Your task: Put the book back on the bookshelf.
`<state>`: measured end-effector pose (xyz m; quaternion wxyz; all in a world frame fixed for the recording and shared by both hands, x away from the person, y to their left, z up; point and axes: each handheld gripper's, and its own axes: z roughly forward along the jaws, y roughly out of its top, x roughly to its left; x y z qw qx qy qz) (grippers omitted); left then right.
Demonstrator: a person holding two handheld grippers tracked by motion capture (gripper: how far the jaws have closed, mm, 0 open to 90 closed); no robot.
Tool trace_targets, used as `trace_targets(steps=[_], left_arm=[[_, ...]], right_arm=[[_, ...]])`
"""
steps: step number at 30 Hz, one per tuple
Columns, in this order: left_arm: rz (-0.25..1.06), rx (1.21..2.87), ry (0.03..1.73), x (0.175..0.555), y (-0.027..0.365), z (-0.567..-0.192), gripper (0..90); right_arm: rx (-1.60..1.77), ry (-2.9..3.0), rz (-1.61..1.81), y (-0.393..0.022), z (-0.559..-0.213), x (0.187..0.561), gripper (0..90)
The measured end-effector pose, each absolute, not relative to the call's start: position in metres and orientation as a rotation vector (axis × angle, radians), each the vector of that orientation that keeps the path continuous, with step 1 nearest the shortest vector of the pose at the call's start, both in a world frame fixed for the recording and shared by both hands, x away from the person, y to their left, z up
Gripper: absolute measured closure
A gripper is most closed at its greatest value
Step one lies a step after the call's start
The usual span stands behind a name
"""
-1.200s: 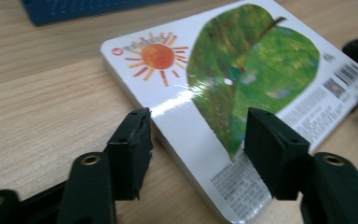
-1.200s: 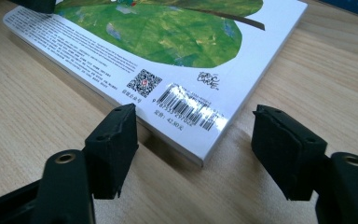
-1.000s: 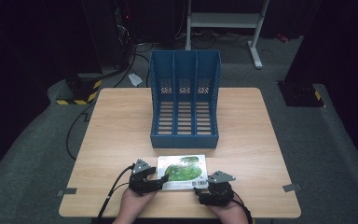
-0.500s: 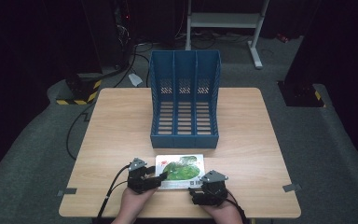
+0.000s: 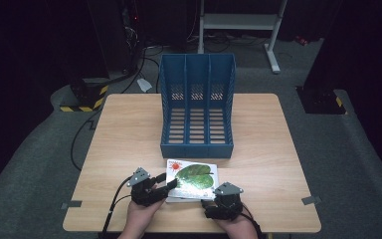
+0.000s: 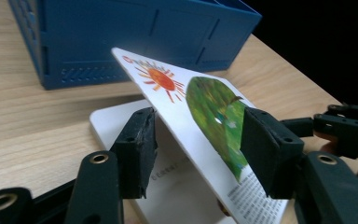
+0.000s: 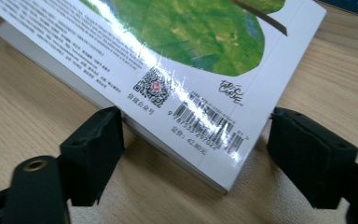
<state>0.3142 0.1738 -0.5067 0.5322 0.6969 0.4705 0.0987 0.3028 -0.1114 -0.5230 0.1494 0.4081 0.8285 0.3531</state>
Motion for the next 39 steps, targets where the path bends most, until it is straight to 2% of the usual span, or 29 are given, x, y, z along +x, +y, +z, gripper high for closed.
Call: trace_targets(steps=[2,6,11,15,19,24,32,39], left_arm=[[0.221,1.674,1.142,0.317,0.173,-0.511,40.3],[0.165,1.684,1.148,0.322,0.17,-0.515,40.2],[0.103,1.711,1.116,0.324,0.163,-0.521,45.2],[0.099,1.736,1.098,0.326,0.165,-0.523,45.5],[0.09,1.746,1.1,0.328,0.168,-0.523,49.5],[0.093,1.763,1.105,0.328,0.169,-0.523,51.6],[0.099,1.771,1.115,0.326,0.169,-0.521,50.6],[0.118,1.789,1.105,0.326,0.168,-0.519,47.0]], right_arm=[[1.176,2.375,1.054,-0.115,-0.523,0.304,23.3],[1.178,2.372,1.055,-0.116,-0.523,0.303,24.3],[1.176,2.371,1.055,-0.116,-0.523,0.303,24.4],[1.172,2.386,1.061,-0.118,-0.522,0.3,25.9],[1.155,2.389,1.114,-0.129,-0.515,0.295,32.4],[1.145,2.298,1.169,-0.14,-0.505,0.296,35.9],[1.216,2.281,1.174,-0.141,-0.503,0.313,33.2],[1.286,2.299,1.085,-0.132,-0.508,0.34,35.9]])
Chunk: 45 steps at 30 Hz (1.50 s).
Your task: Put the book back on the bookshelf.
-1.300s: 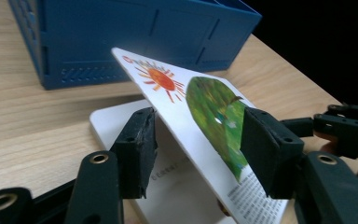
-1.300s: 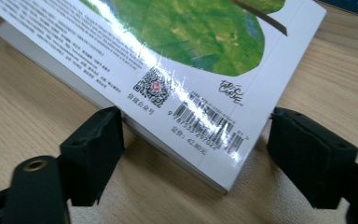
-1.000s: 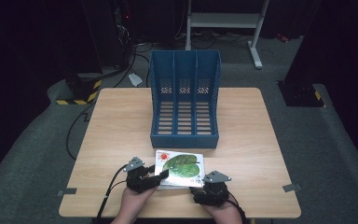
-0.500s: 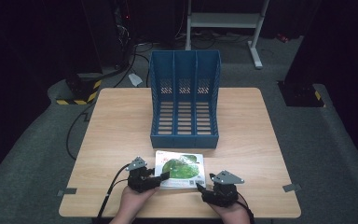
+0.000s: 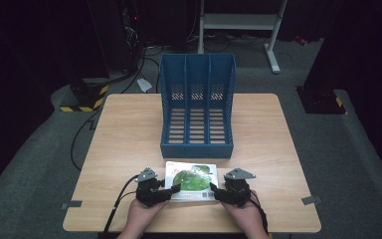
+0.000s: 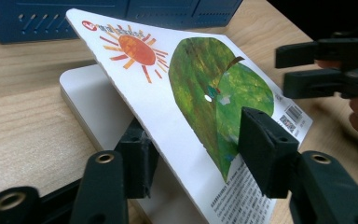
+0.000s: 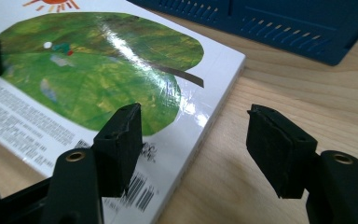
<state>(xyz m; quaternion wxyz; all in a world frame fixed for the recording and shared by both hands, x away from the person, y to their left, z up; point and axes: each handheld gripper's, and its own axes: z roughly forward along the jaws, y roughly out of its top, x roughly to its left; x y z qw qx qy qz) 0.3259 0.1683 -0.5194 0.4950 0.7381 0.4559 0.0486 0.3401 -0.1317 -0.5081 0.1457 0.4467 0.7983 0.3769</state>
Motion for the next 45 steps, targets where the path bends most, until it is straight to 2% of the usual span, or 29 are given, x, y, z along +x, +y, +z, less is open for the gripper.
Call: trace_targets(steps=[8,12,14,19,24,38,45], left_arm=[[0.078,1.852,1.068,0.327,0.173,-0.517,48.9],[0.081,1.903,1.04,0.327,0.174,-0.517,52.9],[0.087,1.927,1.015,0.327,0.175,-0.518,54.5],[0.144,1.951,0.945,0.323,0.175,-0.516,57.0],[0.192,1.957,0.881,0.318,0.175,-0.511,59.9],[0.31,1.961,0.732,0.307,0.172,-0.502,63.5],[0.356,1.956,0.666,0.302,0.171,-0.499,64.3]], right_arm=[[1.317,2.294,1.161,-0.139,-0.517,0.344,33.8],[1.315,2.298,1.193,-0.141,-0.521,0.34,33.1],[1.315,2.307,1.201,-0.139,-0.523,0.339,30.0],[1.234,2.317,1.19,-0.134,-0.523,0.335,29.1],[1.3,2.325,1.186,-0.136,-0.523,0.337,24.1],[1.295,2.325,1.215,-0.136,-0.518,0.336,30.0],[1.334,2.326,1.269,-0.139,-0.516,0.34,27.5]])
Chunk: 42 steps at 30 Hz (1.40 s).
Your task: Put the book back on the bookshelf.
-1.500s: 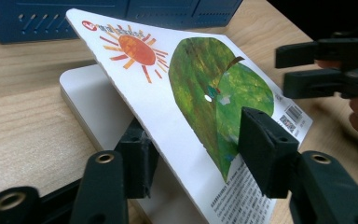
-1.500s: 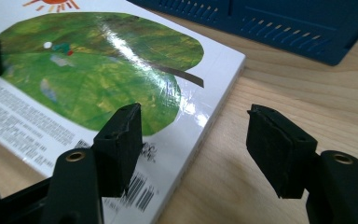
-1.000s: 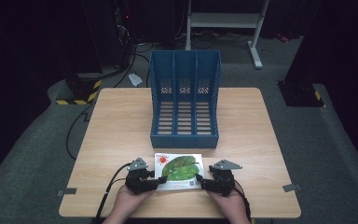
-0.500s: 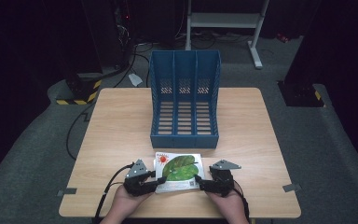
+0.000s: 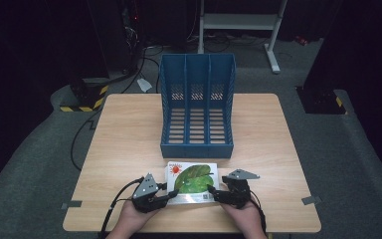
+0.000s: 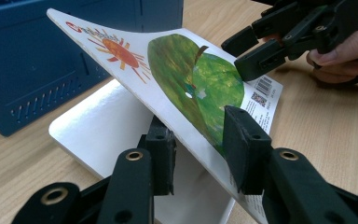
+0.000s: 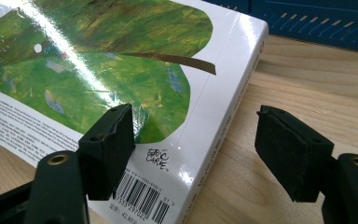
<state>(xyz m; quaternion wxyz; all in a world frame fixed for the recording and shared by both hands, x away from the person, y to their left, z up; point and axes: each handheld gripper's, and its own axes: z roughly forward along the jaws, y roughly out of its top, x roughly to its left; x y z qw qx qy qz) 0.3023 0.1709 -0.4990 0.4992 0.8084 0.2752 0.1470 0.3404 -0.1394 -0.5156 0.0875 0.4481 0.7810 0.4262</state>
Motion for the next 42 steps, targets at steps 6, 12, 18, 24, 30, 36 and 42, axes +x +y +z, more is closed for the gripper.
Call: trace_targets(steps=[6,12,18,24,30,36,42], left_arm=[[0.381,1.957,0.637,0.3,0.17,-0.499,64.3],[0.397,1.959,0.635,0.3,0.169,-0.5,64.3],[0.384,1.961,0.652,0.301,0.17,-0.501,64.2],[0.393,1.963,0.647,0.3,0.169,-0.5,64.2],[0.387,1.949,0.662,0.299,0.169,-0.5,64.5],[0.35,1.918,0.724,0.298,0.17,-0.499,66.3],[0.342,1.913,0.739,0.298,0.169,-0.498,67.7]], right_arm=[[1.397,2.327,1.357,-0.14,-0.518,0.352,27.3],[1.421,2.345,1.387,-0.137,-0.519,0.356,26.9],[1.408,2.362,1.38,-0.139,-0.52,0.356,28.9],[1.44,2.402,1.404,-0.137,-0.523,0.358,25.5],[1.402,2.379,1.375,-0.136,-0.517,0.354,27.0],[1.346,2.315,1.372,-0.137,-0.508,0.347,31.8],[1.29,2.269,1.358,-0.138,-0.502,0.342,34.8]])
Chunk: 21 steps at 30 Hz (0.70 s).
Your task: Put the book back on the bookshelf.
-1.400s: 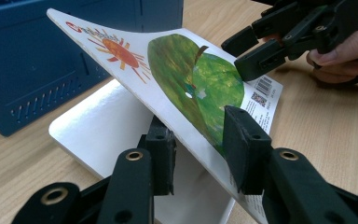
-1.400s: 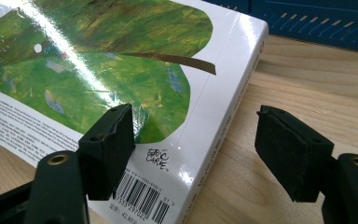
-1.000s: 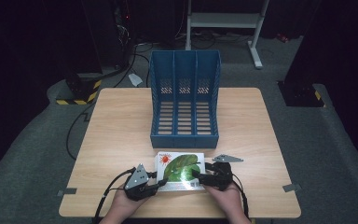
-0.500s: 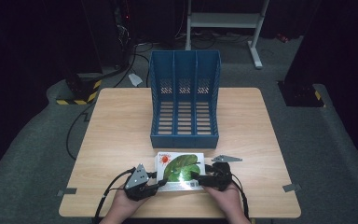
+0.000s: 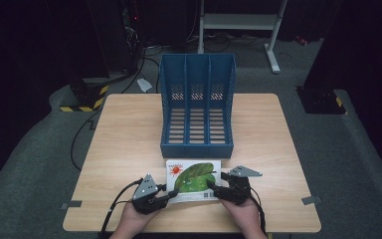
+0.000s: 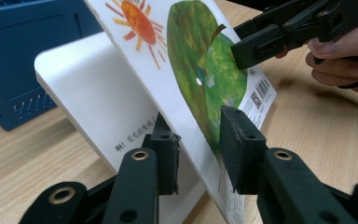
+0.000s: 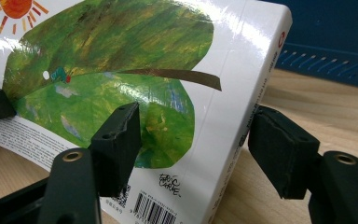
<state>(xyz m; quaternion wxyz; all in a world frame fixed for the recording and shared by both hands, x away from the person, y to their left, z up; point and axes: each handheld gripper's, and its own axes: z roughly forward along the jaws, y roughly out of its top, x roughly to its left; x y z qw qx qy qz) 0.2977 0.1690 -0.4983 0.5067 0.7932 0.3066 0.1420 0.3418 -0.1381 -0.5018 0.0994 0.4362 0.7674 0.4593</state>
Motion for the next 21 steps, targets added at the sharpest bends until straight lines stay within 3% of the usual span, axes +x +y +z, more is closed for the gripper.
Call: trace_targets(steps=[21], left_arm=[[0.403,1.942,0.776,0.3,0.166,-0.503,72.3]], right_arm=[[1.182,2.144,1.37,-0.14,-0.489,0.33,41.6]])
